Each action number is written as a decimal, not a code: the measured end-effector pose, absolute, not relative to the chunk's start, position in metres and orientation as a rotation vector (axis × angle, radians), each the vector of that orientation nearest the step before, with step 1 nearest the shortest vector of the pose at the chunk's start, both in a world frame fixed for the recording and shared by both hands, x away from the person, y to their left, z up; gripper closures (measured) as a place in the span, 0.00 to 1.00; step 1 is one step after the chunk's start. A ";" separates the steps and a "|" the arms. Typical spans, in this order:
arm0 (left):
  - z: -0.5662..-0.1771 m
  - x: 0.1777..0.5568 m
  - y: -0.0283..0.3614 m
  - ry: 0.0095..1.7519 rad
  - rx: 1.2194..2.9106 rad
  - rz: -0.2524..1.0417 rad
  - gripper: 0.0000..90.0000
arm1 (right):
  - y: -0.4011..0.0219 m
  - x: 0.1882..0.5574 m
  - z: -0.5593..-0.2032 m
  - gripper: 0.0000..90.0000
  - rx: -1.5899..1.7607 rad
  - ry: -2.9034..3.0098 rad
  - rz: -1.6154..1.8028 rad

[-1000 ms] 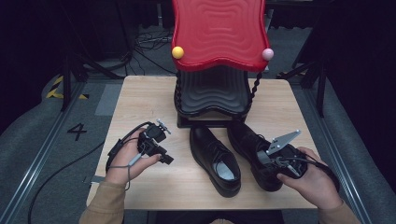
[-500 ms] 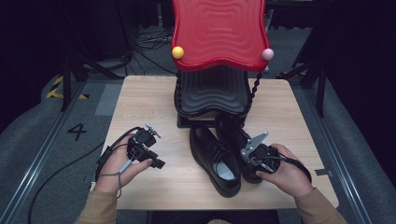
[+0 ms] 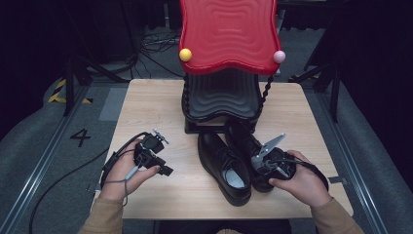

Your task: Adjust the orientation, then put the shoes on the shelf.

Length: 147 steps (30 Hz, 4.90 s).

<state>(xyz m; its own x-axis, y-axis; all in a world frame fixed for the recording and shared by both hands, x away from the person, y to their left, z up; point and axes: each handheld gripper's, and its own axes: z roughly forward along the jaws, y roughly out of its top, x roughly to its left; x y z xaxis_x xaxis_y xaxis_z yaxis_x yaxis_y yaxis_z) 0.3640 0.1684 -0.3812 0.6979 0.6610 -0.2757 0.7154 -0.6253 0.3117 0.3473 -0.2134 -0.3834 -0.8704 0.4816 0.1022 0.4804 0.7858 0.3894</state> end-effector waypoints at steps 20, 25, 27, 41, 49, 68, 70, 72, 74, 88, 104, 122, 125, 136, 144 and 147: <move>-0.384 0.358 0.173 1.098 2.508 -0.182 0.58 | -0.205 0.352 -0.374 0.53 1.360 2.701 0.829; -0.385 0.351 0.182 1.130 2.492 -0.177 0.58 | -0.191 0.360 -0.386 0.50 1.361 2.728 0.752; -0.385 0.350 0.183 1.140 2.490 -0.176 0.58 | -0.185 0.364 -0.392 0.49 1.367 2.746 0.717; -0.390 0.336 0.199 1.206 2.465 -0.170 0.57 | -0.161 0.377 -0.415 0.56 1.340 2.721 0.521; -0.391 0.333 0.202 1.224 2.458 -0.167 0.57 | -0.151 0.383 -0.419 0.68 1.357 2.707 0.450; -0.387 0.352 0.187 1.146 2.478 -0.167 0.57 | -0.169 0.360 -0.411 0.89 1.415 2.744 0.457; -0.387 0.353 0.185 1.141 2.479 -0.170 0.57 | -0.172 0.359 -0.411 0.90 1.431 2.745 0.458; -0.386 0.356 0.182 1.130 2.483 -0.171 0.57 | -0.175 0.357 -0.409 0.90 1.447 2.760 0.433; -0.386 0.360 0.180 1.123 2.479 -0.167 0.57 | -0.178 0.353 -0.407 0.90 1.440 2.765 0.418; -0.380 0.369 0.177 1.105 2.468 -0.152 0.58 | -0.202 0.341 -0.390 0.91 1.474 2.782 0.489; -0.376 0.366 0.196 1.203 2.379 -0.104 0.56 | -0.218 0.336 -0.310 0.91 1.444 2.788 0.541; -0.381 0.365 0.205 1.244 2.353 -0.118 0.52 | -0.229 0.322 -0.198 0.91 1.362 2.734 0.592; -0.381 0.365 0.203 1.245 2.347 -0.116 0.52 | -0.229 0.322 -0.187 0.91 1.360 2.733 0.600; -0.386 0.364 0.209 1.303 2.336 -0.094 0.48 | -0.221 0.327 -0.134 0.91 1.317 2.651 0.701; -0.387 0.352 0.221 1.343 2.320 -0.068 0.46 | -0.210 0.346 -0.088 0.91 1.314 2.591 0.761; -0.387 0.344 0.229 1.351 2.312 -0.072 0.45 | -0.201 0.361 -0.073 0.91 1.324 2.550 0.743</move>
<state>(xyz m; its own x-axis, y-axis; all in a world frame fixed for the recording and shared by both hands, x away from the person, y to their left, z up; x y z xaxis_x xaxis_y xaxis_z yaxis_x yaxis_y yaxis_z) 0.3443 0.2285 -0.3875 0.5166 0.8127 -0.2694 0.8368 -0.4126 0.3599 0.3610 -0.2007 -0.0727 -0.5899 0.8042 0.0726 0.7173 0.4807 0.5044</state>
